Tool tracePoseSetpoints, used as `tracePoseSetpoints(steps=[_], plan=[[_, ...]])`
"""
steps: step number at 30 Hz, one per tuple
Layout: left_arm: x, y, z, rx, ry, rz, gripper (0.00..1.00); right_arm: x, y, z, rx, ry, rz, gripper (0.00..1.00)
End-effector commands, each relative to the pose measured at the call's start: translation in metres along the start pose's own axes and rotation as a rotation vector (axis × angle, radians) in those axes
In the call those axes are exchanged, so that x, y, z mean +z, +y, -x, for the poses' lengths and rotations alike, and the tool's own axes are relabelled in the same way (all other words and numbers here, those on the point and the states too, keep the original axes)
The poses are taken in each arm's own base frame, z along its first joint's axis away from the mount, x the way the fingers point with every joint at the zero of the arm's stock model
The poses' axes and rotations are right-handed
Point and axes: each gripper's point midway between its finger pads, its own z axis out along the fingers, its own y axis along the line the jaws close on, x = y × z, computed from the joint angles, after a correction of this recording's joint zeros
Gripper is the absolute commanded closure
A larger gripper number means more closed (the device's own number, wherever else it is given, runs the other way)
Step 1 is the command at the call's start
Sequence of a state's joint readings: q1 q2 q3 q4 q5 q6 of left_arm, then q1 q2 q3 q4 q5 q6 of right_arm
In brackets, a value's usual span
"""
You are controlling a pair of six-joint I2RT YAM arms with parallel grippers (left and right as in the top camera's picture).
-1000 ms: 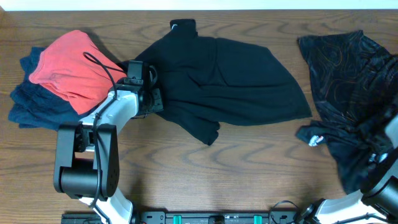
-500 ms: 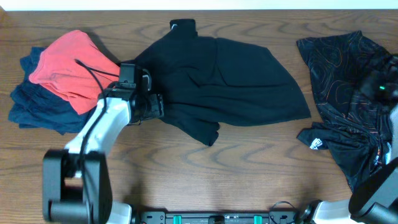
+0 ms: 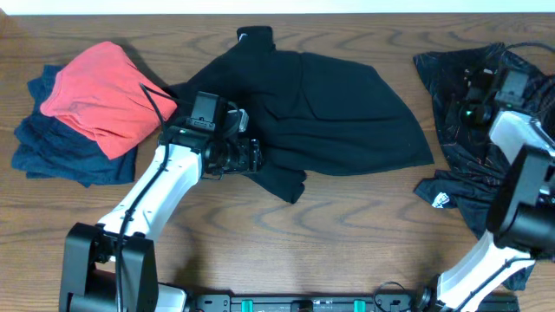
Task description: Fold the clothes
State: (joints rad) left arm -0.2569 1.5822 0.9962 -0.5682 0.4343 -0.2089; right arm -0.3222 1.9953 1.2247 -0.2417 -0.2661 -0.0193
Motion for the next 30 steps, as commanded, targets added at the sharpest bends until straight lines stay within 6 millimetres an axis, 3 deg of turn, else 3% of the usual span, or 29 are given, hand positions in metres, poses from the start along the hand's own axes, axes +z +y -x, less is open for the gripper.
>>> tracePoseSetpoints(steps=[1,6,12,17,22,26,30], plan=[[0.002,0.002,-0.001,0.006,0.001,0.025,0.29,0.022,0.01,-0.015,-0.028,0.03,0.06,0.97],[0.002,0.002,-0.001,0.006,0.001,0.025,0.29,0.037,-0.001,-0.025,-0.027,0.049,0.016,0.97],[0.002,0.002,-0.001,0.006,0.001,0.025,0.29,0.027,-0.069,-0.036,-0.014,0.096,-0.339,0.96],[0.002,0.002,0.0,0.006,0.001,0.025,0.29,-0.011,-0.148,-0.041,0.128,0.083,-0.686,0.93],[0.002,0.002,0.0,0.006,0.001,0.025,0.29,-0.049,-0.205,-0.054,0.332,0.088,-0.845,0.89],[0.002,0.002,0.0,0.007,0.0,0.025,0.29,-0.077,-0.236,-0.065,0.51,0.092,-0.897,0.89],[0.002,0.002,0.0,0.006,0.001,0.025,0.29,-0.099,-0.251,-0.067,0.632,0.085,-0.913,0.88]])
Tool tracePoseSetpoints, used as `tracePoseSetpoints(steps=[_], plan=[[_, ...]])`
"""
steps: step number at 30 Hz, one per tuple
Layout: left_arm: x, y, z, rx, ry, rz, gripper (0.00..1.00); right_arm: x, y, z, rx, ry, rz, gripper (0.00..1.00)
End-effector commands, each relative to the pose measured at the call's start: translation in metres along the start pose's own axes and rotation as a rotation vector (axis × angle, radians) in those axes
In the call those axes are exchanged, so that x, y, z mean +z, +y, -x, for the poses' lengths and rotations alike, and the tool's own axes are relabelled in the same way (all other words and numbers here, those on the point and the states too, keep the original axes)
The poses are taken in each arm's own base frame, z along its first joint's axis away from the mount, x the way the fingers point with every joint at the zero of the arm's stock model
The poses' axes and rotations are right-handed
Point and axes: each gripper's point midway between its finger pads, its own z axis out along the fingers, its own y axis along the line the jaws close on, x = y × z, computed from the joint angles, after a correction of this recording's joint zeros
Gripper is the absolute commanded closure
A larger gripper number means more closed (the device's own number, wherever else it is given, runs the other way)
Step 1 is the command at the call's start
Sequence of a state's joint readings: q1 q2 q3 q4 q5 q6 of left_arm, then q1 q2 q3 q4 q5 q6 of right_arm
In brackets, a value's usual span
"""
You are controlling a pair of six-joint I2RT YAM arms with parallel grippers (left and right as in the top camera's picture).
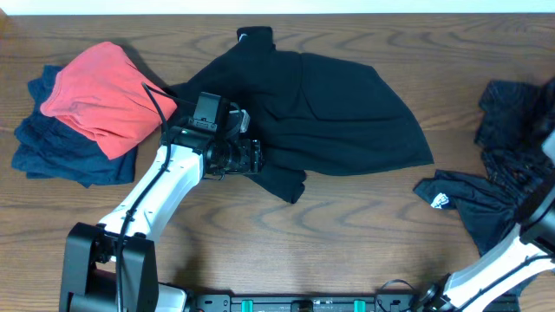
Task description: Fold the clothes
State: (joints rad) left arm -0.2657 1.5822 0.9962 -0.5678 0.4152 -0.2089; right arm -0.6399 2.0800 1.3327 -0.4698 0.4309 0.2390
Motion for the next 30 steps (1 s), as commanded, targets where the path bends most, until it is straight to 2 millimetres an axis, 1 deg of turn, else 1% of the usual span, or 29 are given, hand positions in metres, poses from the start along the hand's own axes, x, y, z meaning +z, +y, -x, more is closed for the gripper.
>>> tracePoseSetpoints(steps=[1,3,4,6,8,9,10,11,12,14,17,21,23,26,30], plan=[[0.002,0.001,0.0,-0.001,0.003,0.009,0.29,-0.002,-0.014,0.016,0.138,-0.009,-0.019,0.88],[0.002,0.001,0.0,-0.001,0.003,0.009,0.29,-0.011,-0.006,0.025,0.133,-0.014,0.051,0.88],[0.002,0.001,0.0,-0.001,0.003,0.009,0.29,-0.018,0.005,0.03,0.096,-0.019,0.125,0.87],[0.002,0.001,0.0,-0.002,0.003,0.008,0.29,-0.039,0.038,0.038,-0.008,-0.035,0.326,0.85],[0.002,0.001,0.0,-0.002,0.003,0.008,0.29,-0.089,0.089,0.044,-0.199,-0.095,0.674,0.8],[0.002,0.001,0.0,-0.002,0.003,0.008,0.29,-0.102,0.099,0.045,-0.23,-0.116,0.747,0.79],[0.002,0.001,0.0,-0.002,0.003,0.008,0.29,-0.122,0.112,0.047,-0.269,-0.154,0.845,0.77],[0.002,0.001,0.0,-0.002,0.003,0.008,0.29,-0.134,0.119,0.048,-0.285,-0.172,0.893,0.77],[0.002,0.001,0.0,-0.002,0.003,0.008,0.29,-0.142,0.124,0.048,-0.296,-0.182,0.914,0.77],[0.002,0.001,0.0,-0.002,0.003,0.008,0.29,-0.148,0.134,0.042,-0.32,-0.176,0.918,0.77],[0.002,0.001,0.0,-0.002,0.003,0.008,0.29,-0.137,0.144,0.025,-0.365,-0.132,0.857,0.82],[0.002,0.001,0.0,-0.002,0.004,0.009,0.29,-0.112,0.158,-0.001,-0.449,-0.071,0.79,0.84],[0.002,0.001,0.0,-0.002,0.004,0.009,0.29,-0.099,0.16,-0.01,-0.458,-0.036,0.767,0.85],[0.002,0.001,0.0,-0.002,0.004,0.009,0.29,-0.078,0.158,-0.021,-0.46,0.012,0.727,0.85],[0.002,0.001,0.0,-0.002,0.003,0.008,0.29,-0.054,0.145,-0.023,-0.444,0.039,0.646,0.86]])
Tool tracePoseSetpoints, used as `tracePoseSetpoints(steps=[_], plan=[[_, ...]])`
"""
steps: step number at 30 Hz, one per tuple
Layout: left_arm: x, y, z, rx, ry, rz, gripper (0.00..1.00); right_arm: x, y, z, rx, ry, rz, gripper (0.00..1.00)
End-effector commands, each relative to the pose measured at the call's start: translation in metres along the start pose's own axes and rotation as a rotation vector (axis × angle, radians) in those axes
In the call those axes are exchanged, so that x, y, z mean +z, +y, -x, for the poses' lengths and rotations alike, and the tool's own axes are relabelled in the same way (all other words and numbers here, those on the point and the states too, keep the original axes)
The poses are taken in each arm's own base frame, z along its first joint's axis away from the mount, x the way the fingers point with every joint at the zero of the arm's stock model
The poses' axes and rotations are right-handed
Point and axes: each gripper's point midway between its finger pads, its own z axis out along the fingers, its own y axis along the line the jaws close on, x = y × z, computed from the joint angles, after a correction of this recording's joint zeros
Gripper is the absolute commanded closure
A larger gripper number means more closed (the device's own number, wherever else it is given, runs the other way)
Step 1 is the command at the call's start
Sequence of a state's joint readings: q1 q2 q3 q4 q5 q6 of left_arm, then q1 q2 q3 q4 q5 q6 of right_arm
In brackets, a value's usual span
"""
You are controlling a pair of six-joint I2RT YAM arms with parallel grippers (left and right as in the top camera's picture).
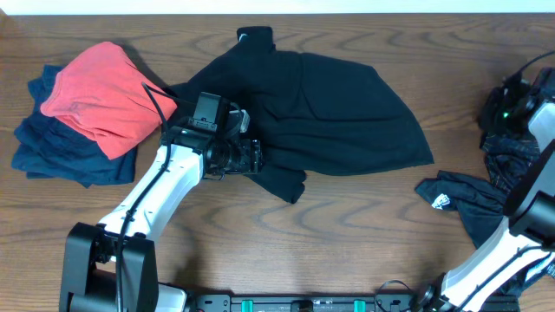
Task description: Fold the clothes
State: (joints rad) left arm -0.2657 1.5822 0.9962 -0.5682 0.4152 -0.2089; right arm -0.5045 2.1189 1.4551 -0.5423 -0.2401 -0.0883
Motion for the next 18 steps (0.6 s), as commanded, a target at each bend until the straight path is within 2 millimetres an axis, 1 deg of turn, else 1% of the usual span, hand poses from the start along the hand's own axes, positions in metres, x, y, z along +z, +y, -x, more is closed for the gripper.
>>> tracePoseSetpoints(steps=[1,4,7,9,11,13,15,17,18], plan=[[0.002,0.001,0.0,-0.002,0.003,0.008,0.29,0.005,-0.027,-0.009,0.011,0.026,-0.089,0.86],[0.002,0.001,0.0,-0.002,0.003,0.008,0.29,0.002,-0.05,-0.007,0.042,0.014,-0.163,0.85],[0.002,0.001,0.0,-0.002,0.003,0.008,0.29,-0.009,-0.093,-0.011,0.153,0.004,-0.338,0.86],[0.002,0.001,0.0,-0.002,0.003,0.008,0.29,-0.023,-0.127,-0.018,0.245,0.001,-0.486,0.86],[0.002,0.001,0.0,-0.002,0.003,0.008,0.29,-0.036,-0.154,-0.025,0.31,0.0,-0.588,0.85],[0.002,0.001,0.0,-0.002,0.003,0.008,0.29,-0.046,-0.172,-0.033,0.377,-0.002,-0.639,0.84],[0.002,0.001,0.0,-0.002,0.003,0.008,0.29,-0.057,-0.184,-0.038,0.464,-0.013,-0.654,0.83],[0.002,0.001,0.0,-0.002,0.003,0.008,0.29,-0.065,-0.19,-0.039,0.537,-0.037,-0.643,0.83],[0.002,0.001,0.0,-0.002,0.003,0.008,0.29,-0.068,-0.184,-0.031,0.542,-0.066,-0.567,0.82]])
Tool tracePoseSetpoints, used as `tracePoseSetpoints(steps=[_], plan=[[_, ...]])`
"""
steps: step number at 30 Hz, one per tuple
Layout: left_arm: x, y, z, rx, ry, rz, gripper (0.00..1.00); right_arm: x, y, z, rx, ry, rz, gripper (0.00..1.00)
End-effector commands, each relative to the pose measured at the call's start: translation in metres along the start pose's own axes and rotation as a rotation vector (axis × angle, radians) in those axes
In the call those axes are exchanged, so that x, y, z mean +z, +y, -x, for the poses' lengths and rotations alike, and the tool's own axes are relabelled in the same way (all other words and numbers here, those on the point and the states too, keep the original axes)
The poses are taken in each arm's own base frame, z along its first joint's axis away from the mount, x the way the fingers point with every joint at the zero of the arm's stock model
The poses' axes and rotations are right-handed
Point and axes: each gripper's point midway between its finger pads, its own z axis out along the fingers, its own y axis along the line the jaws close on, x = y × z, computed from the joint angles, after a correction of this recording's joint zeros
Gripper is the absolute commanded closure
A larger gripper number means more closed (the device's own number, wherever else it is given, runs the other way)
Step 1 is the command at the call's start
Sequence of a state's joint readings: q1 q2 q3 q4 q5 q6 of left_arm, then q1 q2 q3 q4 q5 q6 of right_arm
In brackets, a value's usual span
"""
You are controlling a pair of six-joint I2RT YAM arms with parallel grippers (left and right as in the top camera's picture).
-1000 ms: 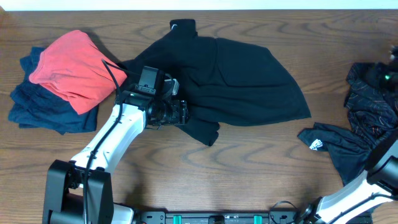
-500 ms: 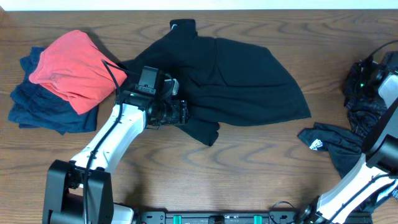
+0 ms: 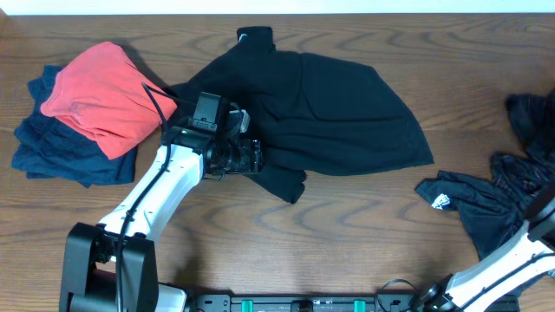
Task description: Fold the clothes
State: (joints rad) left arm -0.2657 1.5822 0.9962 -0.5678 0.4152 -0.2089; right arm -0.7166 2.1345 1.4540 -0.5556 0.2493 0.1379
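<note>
A black garment [image 3: 338,113] lies spread across the middle of the table, its collar end at the far edge. My left gripper [image 3: 249,157] rests on the garment's lower left edge, near a folded-over corner [image 3: 290,184]. Its fingers blend into the dark cloth, so their state does not show. At the right lies a crumpled black garment with a white logo [image 3: 440,200]. More dark, shiny cloth [image 3: 533,117] bunches at the right edge. Only the right arm's lower part [image 3: 512,260] is visible; its gripper is outside the overhead view.
At the far left a folded red garment [image 3: 100,95] sits on top of a navy one [image 3: 61,156]. The wooden table [image 3: 347,243] shows bare along the front. The left arm's base [image 3: 108,269] stands at the front left.
The right wrist, seen at the right edge over the dark cloth, has gone out of view. The shiny dark cloth now sits further right. The left arm and black garment are unchanged.
First the right gripper sat on a shiny dark garment spread at the right. Then that garment lay bunched nearer the right edge with the gripper out of view. The gripper showed again at the edge, and now it is gone, the cloth further right. The left arm stayed still throughout.
</note>
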Motion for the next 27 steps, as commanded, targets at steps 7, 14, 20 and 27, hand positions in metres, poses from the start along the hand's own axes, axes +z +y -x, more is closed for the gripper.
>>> tracePoseSetpoints(steps=[7,14,20,27], plan=[[0.002,0.001,0.0,-0.002,0.003,0.008,0.29,-0.098,0.085,0.04,-0.118,-0.179,0.637,0.72],[0.001,0.003,-0.009,-0.072,0.036,0.015,0.21,-0.159,0.15,-0.005,-0.256,-0.085,0.818,0.7],[0.003,0.002,-0.034,-0.123,0.129,0.04,0.18,-0.158,0.178,-0.086,-0.398,0.15,0.714,0.7],[0.02,-0.008,-0.056,-0.136,0.163,0.04,0.17,-0.155,0.194,-0.178,-0.574,0.353,0.664,0.7]])
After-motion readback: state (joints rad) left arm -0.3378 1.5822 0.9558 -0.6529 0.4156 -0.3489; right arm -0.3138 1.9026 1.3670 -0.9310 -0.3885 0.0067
